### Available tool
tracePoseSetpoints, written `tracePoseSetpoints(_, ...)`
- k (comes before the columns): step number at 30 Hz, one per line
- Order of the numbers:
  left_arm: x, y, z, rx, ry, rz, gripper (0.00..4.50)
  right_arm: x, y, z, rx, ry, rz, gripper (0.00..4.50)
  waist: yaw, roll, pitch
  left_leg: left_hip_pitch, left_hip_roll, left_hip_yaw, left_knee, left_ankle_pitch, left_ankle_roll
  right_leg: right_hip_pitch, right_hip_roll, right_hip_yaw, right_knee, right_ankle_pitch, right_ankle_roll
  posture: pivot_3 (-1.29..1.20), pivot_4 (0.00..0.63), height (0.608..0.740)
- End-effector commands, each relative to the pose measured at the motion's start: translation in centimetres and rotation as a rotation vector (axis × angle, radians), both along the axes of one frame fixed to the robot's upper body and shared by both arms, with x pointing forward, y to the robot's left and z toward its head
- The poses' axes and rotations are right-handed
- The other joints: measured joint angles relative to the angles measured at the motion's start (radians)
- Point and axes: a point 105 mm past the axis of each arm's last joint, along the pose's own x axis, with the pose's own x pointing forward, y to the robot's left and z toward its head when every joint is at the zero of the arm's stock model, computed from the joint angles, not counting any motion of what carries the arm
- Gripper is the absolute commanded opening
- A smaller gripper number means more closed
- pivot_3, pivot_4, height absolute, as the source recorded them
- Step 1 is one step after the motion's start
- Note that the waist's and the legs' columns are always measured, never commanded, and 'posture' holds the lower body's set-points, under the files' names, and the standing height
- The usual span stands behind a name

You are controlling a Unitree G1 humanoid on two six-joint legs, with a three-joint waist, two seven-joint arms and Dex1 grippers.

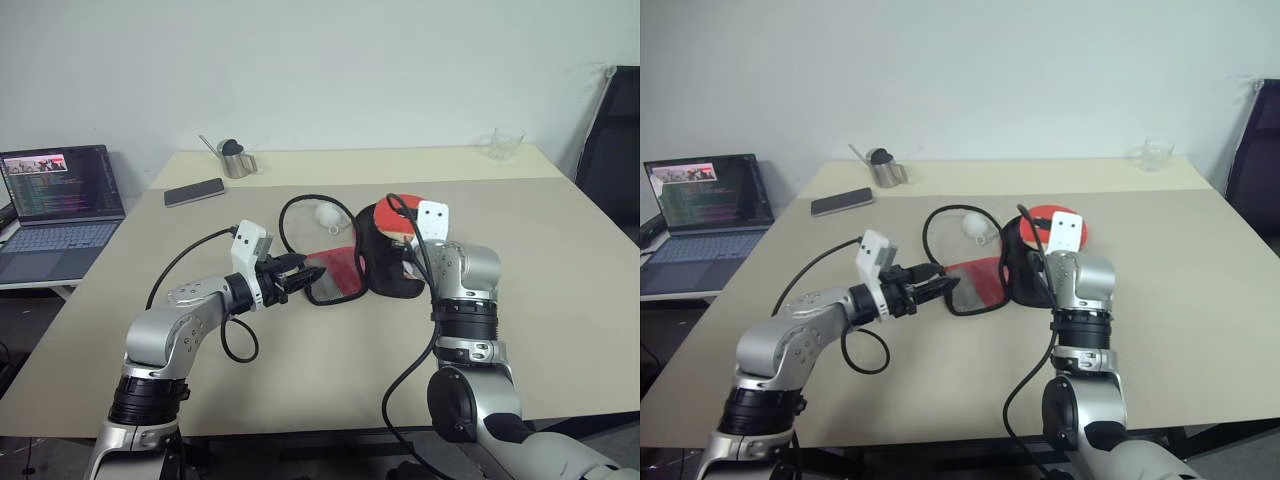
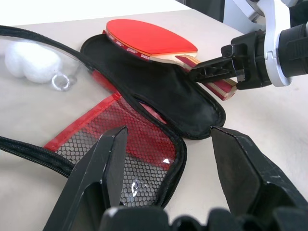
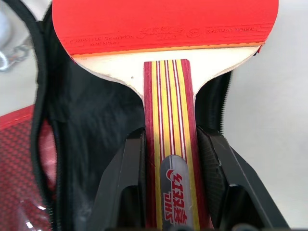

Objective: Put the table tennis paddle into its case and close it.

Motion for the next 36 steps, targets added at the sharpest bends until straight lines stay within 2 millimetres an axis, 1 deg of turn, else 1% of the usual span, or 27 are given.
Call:
tracePoseSetpoints(1, -0.4, 0.0, 1.4, -0.015, -0.051, -0.013, 2.97, -0.1, 4.0, 2.5, 0.039, -0.093, 0.109, 1.16, -0.001, 0.000, 0.000, 0.000, 0.000, 0.000, 0.000, 0.000, 0.000, 0.000, 0.000, 0.000, 0.000, 0.000, 0.000, 0.00, 0.150, 0.740)
tracePoseSetpoints(8, -0.6, 0.0, 1.7, -0.019, -0.056, -0.014, 2.97, 0.1, 5.1, 1.4, 0.022, -0.082, 0.133, 1.16, -0.006, 0.000, 0.000, 0.000, 0.000, 0.000, 0.000, 0.000, 0.000, 0.000, 0.001, 0.001, 0.000, 0.000, 0.000, 0.00, 0.150, 0.740)
tracePoseSetpoints(11, -0.7, 0.3, 2.1, -0.018, -0.063, -0.011, 2.97, 0.3, 5.0, 0.6, 0.015, -0.065, 0.123, 1.16, -0.008, 0.000, 0.000, 0.000, 0.001, 0.001, 0.000, 0.000, 0.000, 0.000, 0.001, 0.001, 0.000, 0.000, 0.000, 0.00, 0.150, 0.740)
tracePoseSetpoints(16, -0.8, 0.4, 2.8, -0.010, -0.086, -0.014, 2.97, 0.5, 4.9, 0.1, 0.010, -0.056, 0.122, 1.16, -0.011, 0.000, 0.000, 0.000, 0.001, 0.001, 0.000, 0.000, 0.000, 0.000, 0.001, 0.001, 0.000, 0.000, 0.000, 0.00, 0.150, 0.740)
tracePoseSetpoints(26, -0.6, 1.4, 2.1, 0.061, -0.086, 0.027, 2.97, 0.5, 4.8, -0.5, 0.001, -0.043, 0.124, 1.16, -0.016, 0.000, 0.000, 0.000, 0.001, 0.001, 0.000, 0.000, 0.000, 0.000, 0.001, 0.001, 0.000, 0.000, 0.000, 0.00, 0.150, 0.740)
tracePoseSetpoints(29, -0.5, 1.8, 2.3, 0.074, -0.097, 0.036, 2.97, 0.4, 4.8, -0.9, -0.001, -0.028, 0.124, 1.16, -0.017, 0.000, 0.000, 0.000, 0.001, 0.001, 0.000, 0.000, 0.000, 0.000, 0.002, 0.001, 0.000, 0.000, 0.000, 0.00, 0.150, 0.740)
tracePoseSetpoints(36, -0.6, 1.8, 2.2, 0.078, -0.095, 0.031, 2.97, 0.4, 4.4, -1.7, -0.026, -0.010, 0.110, 1.16, -0.018, 0.000, 0.000, 0.000, 0.001, 0.001, 0.000, 0.000, 0.000, 0.000, 0.002, 0.001, 0.000, 0.000, 0.000, 0.00, 0.150, 0.740)
